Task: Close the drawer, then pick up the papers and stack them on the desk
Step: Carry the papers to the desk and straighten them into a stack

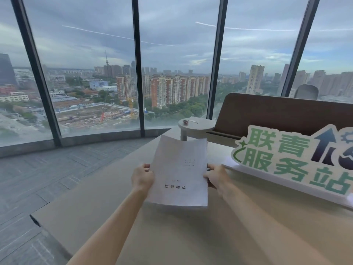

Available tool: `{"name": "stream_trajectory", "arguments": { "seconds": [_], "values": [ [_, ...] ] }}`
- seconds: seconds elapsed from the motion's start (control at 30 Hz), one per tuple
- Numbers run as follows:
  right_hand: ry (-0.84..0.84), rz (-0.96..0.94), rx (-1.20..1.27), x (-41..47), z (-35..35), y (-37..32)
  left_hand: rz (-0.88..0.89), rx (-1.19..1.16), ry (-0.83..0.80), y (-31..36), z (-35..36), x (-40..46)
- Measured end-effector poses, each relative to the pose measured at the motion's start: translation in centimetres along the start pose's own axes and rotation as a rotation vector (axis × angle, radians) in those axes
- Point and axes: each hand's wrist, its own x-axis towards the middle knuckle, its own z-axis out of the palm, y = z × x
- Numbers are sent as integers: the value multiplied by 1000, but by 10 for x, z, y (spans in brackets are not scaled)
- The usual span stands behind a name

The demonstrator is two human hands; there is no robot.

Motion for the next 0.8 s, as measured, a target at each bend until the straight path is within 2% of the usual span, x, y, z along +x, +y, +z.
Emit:
{"name": "stream_trajectory", "arguments": {
  "seconds": [0.23,0.8],
  "values": [
    [61,45,-129,41,42,16,1,224,-44,-16,2,55],
    [130,43,-299,100,62,15,124,450,-113,-24,24,144]
  ]
}}
